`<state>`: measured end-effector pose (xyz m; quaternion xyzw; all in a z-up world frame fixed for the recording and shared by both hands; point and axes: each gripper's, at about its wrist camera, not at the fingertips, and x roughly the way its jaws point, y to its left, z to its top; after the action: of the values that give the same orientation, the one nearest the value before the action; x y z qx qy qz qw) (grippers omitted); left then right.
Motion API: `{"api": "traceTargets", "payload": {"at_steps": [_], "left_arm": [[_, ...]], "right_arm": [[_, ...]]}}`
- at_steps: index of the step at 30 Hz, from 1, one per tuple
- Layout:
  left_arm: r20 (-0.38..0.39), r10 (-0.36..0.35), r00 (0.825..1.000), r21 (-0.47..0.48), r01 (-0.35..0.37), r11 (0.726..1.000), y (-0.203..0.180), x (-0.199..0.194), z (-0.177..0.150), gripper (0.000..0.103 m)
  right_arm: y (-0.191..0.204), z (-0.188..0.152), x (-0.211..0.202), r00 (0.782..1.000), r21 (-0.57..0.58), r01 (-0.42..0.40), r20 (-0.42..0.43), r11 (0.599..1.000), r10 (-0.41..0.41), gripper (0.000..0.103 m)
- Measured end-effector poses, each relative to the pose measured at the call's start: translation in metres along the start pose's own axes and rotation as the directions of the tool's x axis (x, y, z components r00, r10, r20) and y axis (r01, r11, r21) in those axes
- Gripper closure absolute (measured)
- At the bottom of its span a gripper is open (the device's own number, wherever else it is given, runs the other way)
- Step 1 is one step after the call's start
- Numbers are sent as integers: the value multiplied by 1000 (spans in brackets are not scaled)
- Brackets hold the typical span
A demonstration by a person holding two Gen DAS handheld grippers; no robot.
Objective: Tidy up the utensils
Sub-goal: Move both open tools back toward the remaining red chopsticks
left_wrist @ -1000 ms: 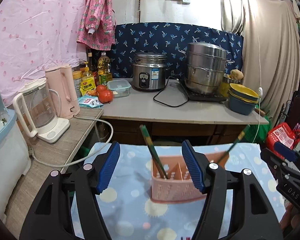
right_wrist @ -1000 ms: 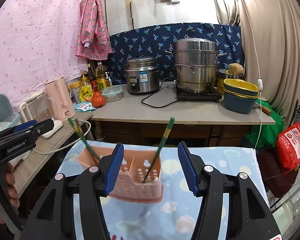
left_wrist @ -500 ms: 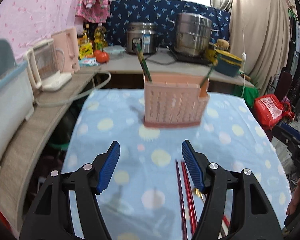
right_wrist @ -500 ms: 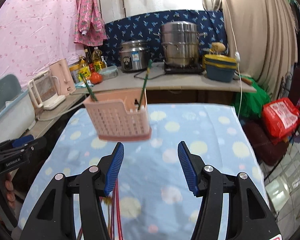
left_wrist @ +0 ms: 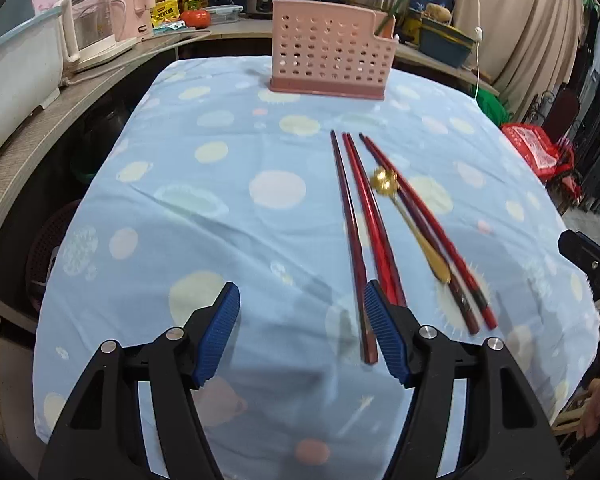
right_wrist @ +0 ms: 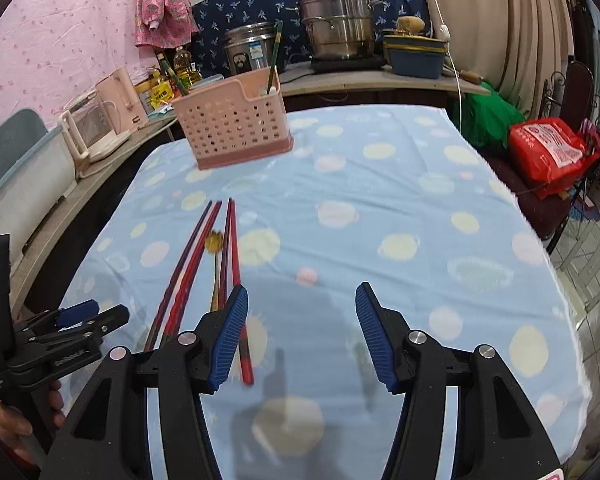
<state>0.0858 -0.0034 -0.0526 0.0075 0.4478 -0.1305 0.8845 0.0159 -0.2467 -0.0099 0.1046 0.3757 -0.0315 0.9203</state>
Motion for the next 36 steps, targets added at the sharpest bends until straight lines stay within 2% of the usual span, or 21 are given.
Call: {"api": "traceTargets", "payload": {"at_steps": [7, 13, 16, 19, 20, 24, 29, 31, 36], "left_arm": [[-4, -27, 1000, 14, 27, 1000, -11, 4, -10, 42], [-22, -13, 1000, 29, 14, 999, -14, 14, -14, 51], [-20, -15, 1000, 31, 16, 999, -15, 16, -16, 50], [-17, -7, 1000, 40, 8, 999, -17, 18, -16, 55], [-17, 6, 1000, 47, -6, 999, -18, 19, -16, 62], [-9, 29, 1000, 46, -29, 999, -16, 21, -15, 71], [0, 39, 999, 31, -39, 999, -10, 22, -13, 83], [2, 41, 999, 31, -41, 999, -9, 23, -13, 84], [11, 42, 999, 31, -43, 999, -9, 23, -14, 84]], "right_arm": [[3, -17, -2, 1000, 19, -16, -25, 1000, 16, 48], [9, -19, 1, 999, 12, -25, -35, 1000, 25, 48], [12, -20, 3, 999, 2, -26, -39, 1000, 26, 48], [15, -23, 6, 998, -5, -32, -48, 999, 31, 48], [16, -24, 8, 998, -9, -32, -52, 999, 31, 48], [21, -27, 14, 997, -25, -33, -67, 999, 31, 49], [27, -32, 26, 995, -52, -35, -93, 998, 30, 59], [30, -34, 30, 994, -66, -33, -102, 997, 26, 65], [34, -38, 40, 992, -78, -41, -125, 996, 31, 74]]}}
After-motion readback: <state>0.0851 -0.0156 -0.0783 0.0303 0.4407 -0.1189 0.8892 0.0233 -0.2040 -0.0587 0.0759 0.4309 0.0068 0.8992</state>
